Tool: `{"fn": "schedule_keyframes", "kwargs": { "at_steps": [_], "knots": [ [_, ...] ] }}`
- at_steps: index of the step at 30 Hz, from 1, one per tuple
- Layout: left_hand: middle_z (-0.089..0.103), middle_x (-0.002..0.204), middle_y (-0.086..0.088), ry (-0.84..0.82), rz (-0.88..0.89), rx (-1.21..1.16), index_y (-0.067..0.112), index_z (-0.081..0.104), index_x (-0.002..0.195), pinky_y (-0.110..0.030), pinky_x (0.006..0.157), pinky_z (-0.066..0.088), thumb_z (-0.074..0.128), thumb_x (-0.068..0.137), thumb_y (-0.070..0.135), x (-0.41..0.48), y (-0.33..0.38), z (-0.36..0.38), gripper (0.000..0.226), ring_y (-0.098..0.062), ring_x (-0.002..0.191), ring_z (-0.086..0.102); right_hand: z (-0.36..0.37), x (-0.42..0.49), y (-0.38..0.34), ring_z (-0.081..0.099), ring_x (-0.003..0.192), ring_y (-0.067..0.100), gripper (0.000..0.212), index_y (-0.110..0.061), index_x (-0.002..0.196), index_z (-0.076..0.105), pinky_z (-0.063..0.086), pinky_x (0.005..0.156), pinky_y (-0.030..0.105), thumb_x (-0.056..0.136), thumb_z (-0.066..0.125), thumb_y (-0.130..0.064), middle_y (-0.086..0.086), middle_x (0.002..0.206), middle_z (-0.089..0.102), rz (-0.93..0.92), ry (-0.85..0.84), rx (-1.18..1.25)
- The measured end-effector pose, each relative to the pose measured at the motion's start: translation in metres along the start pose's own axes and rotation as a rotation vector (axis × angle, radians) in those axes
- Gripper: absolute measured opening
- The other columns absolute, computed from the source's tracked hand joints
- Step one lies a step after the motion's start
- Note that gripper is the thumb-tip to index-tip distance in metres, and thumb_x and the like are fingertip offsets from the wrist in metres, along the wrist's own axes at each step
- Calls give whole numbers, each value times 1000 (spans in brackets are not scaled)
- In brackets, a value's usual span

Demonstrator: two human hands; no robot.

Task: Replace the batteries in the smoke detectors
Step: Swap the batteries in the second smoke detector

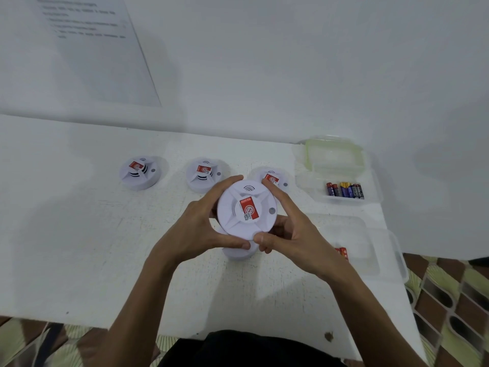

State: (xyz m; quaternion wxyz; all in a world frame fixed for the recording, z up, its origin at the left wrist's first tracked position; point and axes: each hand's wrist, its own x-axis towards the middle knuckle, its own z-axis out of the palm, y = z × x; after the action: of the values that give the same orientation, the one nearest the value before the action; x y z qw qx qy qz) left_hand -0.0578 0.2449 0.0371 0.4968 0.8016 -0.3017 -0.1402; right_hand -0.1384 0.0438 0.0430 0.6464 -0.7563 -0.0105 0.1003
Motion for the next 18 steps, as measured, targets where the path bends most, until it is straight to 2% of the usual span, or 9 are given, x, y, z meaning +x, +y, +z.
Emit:
{"fn": "schedule_keyframes", "kwargs": {
  "at_steps": [18],
  "knots": [
    [38, 124, 49, -3, -11, -2, 42, 27, 137, -3, 88, 40, 82, 61, 40, -1, -4, 0, 94, 13, 119, 43, 2, 0, -1, 69, 89, 13, 87, -45, 149, 19, 56, 70, 27, 87, 71, -11, -5, 131, 60, -6, 3, -17]
  ]
}}
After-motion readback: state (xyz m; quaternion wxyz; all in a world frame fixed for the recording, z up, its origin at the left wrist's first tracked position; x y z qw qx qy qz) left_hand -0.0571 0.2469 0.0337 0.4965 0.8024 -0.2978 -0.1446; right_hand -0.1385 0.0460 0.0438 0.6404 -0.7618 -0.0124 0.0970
